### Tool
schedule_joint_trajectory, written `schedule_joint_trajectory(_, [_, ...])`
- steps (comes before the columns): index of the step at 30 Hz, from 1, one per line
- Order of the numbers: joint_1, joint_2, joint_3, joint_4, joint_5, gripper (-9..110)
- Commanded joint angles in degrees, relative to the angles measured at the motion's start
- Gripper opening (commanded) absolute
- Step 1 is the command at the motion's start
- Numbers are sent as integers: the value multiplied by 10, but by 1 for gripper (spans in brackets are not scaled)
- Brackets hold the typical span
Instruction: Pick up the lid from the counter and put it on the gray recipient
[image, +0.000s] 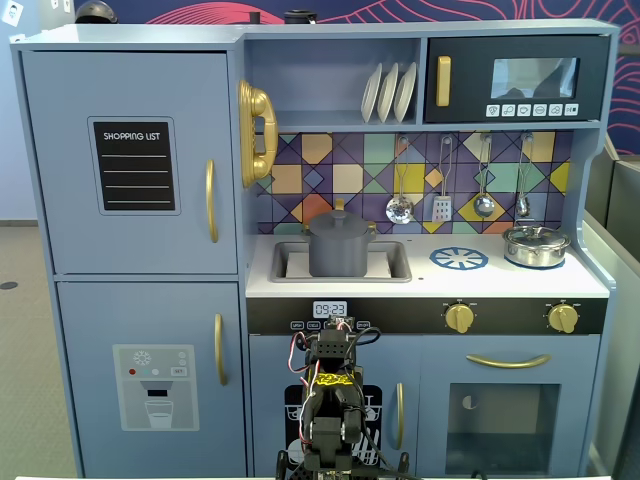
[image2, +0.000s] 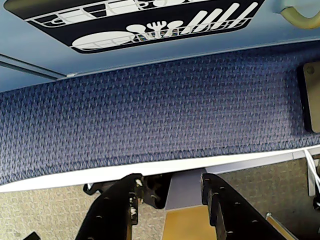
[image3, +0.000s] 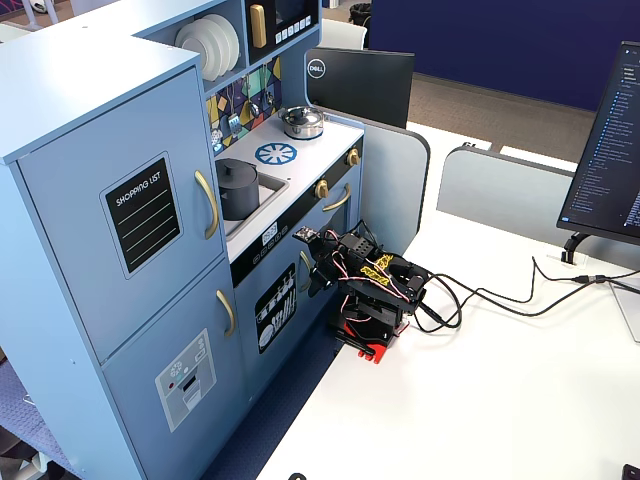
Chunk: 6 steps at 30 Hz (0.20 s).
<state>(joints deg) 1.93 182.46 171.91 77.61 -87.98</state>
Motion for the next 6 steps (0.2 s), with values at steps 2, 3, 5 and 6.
schedule_joint_trajectory(2, [12,-4,1,101,14,7])
schedule_joint_trajectory(3, [12,-4,1,101,14,8])
schedule_joint_trajectory(5, [12,-4,1,101,14,8])
schedule_joint_trajectory(6, [12,-4,1,101,14,8])
